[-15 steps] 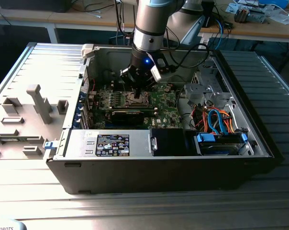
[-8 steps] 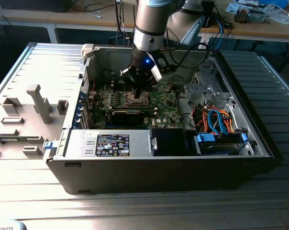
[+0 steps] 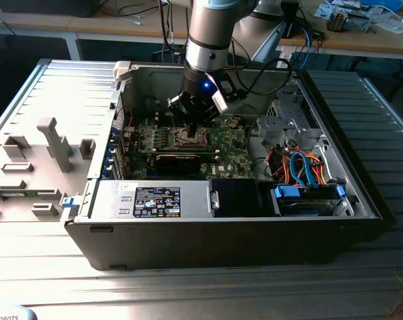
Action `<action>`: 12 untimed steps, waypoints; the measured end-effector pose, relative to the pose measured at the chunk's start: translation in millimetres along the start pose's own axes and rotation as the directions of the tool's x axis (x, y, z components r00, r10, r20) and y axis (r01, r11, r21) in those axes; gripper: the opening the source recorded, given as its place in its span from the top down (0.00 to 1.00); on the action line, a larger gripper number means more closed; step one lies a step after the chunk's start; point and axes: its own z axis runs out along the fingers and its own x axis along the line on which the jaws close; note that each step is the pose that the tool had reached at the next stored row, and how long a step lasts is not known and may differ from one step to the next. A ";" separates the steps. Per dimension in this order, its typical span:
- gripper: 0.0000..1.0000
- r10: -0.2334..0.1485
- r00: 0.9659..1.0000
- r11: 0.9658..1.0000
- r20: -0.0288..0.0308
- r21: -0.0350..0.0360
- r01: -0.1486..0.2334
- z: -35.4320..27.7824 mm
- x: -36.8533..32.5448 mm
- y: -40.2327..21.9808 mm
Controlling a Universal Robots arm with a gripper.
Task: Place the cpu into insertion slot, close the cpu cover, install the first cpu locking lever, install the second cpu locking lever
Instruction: 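Install the first cpu locking lever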
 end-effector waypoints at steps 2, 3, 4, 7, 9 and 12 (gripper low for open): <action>0.89 -0.007 1.000 1.000 0.000 0.001 0.007 0.0 0.0 0.0; 0.89 -0.012 1.000 1.000 0.000 0.001 0.012 0.0 0.0 0.0; 0.89 -0.015 1.000 1.000 0.001 0.002 0.015 0.0 0.0 0.0; 0.89 -0.028 1.000 1.000 0.001 0.003 0.028 0.0 0.0 0.0; 0.89 -0.035 0.999 0.999 0.001 0.004 0.035 0.0 0.0 0.0; 0.89 -0.046 0.999 0.999 0.002 0.005 0.046 0.0 0.0 0.0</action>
